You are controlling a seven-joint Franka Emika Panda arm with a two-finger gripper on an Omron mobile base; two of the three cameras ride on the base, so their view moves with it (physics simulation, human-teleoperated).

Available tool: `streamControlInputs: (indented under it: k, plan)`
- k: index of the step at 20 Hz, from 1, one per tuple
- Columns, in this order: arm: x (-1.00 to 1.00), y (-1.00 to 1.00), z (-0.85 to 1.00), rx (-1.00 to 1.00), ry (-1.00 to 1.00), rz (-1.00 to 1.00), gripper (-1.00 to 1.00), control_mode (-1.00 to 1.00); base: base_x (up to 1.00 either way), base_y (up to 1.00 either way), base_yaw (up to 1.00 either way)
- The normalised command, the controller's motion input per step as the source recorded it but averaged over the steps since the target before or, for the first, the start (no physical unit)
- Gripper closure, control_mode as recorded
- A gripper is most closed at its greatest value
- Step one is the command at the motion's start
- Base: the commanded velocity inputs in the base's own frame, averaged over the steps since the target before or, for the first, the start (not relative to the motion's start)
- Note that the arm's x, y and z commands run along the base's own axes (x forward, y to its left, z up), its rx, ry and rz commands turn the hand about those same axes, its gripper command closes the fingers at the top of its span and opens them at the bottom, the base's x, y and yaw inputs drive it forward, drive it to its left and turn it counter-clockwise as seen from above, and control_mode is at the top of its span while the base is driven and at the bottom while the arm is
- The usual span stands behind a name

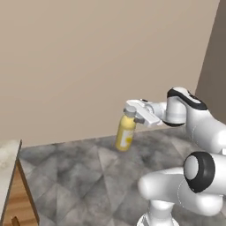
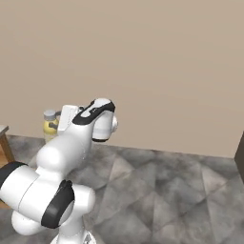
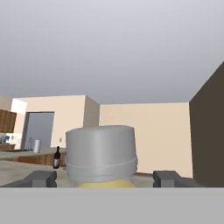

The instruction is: There is a wine glass and glass cup on the dining counter. Place the wine bottle next to the wine glass and the juice bottle next to the glass cup.

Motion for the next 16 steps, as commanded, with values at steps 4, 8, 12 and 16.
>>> streamControlInputs:
  k: [4,8,12,16]
  plan:
    - [0.00,0.00,0.00,0.00,0.00,0.00,1.00,1.00,0.58,-0.14,0.28]
    - [0.00,0.00,0.00,0.00,0.00,0.00,1.00,1.00,0.57,-0.13,0.29]
    - [0.00,0.00,0.00,0.00,0.00,0.00,1.00,1.00,0.55,-0.13,0.35]
    - [0.00,0.00,0.00,0.00,0.00,0.00,1.00,1.00,0.47,-0.11,0.49]
